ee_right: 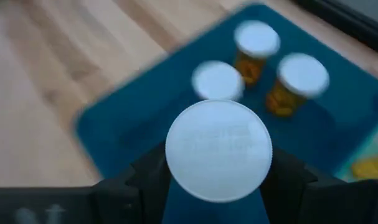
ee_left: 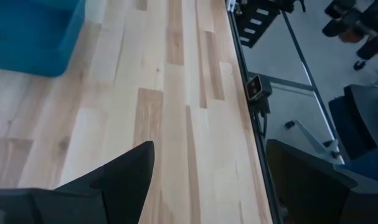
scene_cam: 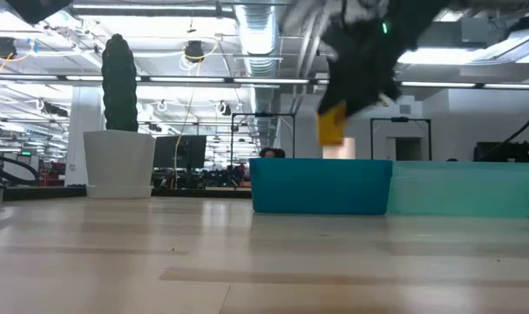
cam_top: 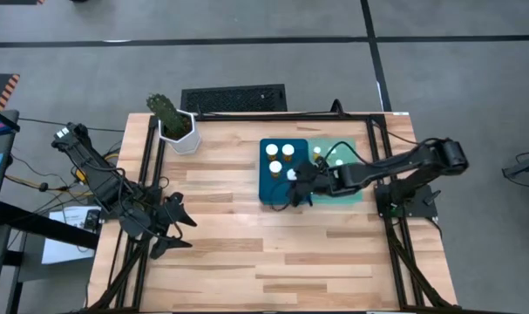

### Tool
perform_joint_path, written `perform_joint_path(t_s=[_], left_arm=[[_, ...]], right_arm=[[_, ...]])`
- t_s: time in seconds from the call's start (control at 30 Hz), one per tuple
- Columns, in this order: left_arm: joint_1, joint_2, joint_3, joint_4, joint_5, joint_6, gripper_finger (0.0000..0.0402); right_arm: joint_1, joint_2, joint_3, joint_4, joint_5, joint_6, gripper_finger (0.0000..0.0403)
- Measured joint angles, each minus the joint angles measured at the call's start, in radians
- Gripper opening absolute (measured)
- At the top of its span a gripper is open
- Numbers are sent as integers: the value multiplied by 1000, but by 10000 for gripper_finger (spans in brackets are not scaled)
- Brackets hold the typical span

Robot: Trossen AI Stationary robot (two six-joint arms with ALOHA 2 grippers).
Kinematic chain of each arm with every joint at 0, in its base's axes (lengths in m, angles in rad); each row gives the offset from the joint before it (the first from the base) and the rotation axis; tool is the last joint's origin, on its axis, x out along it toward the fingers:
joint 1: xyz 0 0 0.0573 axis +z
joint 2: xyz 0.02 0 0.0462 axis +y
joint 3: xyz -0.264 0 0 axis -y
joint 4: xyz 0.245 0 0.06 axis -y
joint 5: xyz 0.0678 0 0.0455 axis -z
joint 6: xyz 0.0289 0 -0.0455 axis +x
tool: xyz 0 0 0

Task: Pick and place medicine bottles into bin by pill shape (circle, oval)
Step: Put the large orange pill bottle into the blue bin

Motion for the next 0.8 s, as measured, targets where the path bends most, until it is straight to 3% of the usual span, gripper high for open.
perform_joint_path(t_s=[0.3, 0.53, 0.8], left_arm=[[0, 0, 0, 0, -51, -9, 300], [0, 0, 0, -6, -55, -31, 300], [0, 0, 0, -9, -55, -39, 300]], right_arm=[[-70, 66, -73, 158, 6, -11, 218], [-108, 166, -74, 182, 3, -11, 217], [-110, 198, -74, 189, 0, -8, 218]])
